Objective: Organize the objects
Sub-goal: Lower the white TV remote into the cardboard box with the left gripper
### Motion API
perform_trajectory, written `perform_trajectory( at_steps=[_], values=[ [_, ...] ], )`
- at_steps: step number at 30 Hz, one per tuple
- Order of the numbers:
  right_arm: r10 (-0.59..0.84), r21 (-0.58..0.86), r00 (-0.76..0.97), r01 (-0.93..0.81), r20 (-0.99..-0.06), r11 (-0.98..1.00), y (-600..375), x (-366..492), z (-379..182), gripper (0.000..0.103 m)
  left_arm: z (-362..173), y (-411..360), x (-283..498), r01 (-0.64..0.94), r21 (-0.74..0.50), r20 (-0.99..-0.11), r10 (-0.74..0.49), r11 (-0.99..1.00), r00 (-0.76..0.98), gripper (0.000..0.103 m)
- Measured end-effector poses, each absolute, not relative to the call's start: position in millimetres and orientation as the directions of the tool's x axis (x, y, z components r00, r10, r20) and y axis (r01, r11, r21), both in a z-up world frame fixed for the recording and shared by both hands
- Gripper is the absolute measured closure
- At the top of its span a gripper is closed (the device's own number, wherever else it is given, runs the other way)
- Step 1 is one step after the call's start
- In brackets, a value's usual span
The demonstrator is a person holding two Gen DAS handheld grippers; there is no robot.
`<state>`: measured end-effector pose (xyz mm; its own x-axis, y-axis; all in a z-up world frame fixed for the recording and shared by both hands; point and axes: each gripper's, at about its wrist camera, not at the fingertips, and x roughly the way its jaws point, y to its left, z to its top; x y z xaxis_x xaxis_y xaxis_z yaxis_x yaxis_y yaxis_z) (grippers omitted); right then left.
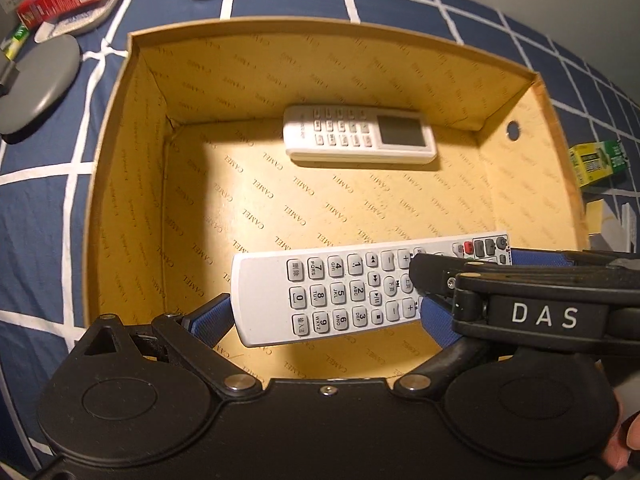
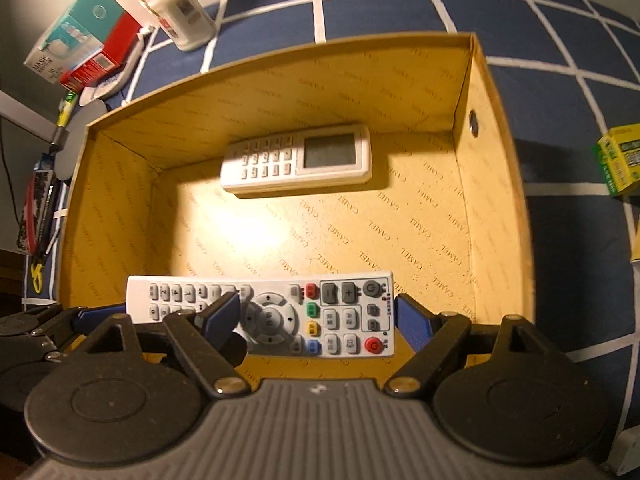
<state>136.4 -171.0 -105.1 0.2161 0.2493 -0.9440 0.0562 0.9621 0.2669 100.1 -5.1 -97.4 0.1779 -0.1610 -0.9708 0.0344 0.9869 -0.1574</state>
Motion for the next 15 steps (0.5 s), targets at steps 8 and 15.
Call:
perform_trajectory(
  at_steps=[8,15],
  values=[
    [0.248,0.267,0.2,0.072,-0.948,0.961,-172,156,-123,0.02,-115,-3,123,0.039,-0.161,-0.974,-0.165,0.986,0.158,0.005],
    [0.242,0.26,0.196,0.071,-0.95,0.963,-176,181,-135,0.02,-127,-3,147,0.036,-0.169,-0.973,-0.172,0.985,0.156,0.005]
  ],
)
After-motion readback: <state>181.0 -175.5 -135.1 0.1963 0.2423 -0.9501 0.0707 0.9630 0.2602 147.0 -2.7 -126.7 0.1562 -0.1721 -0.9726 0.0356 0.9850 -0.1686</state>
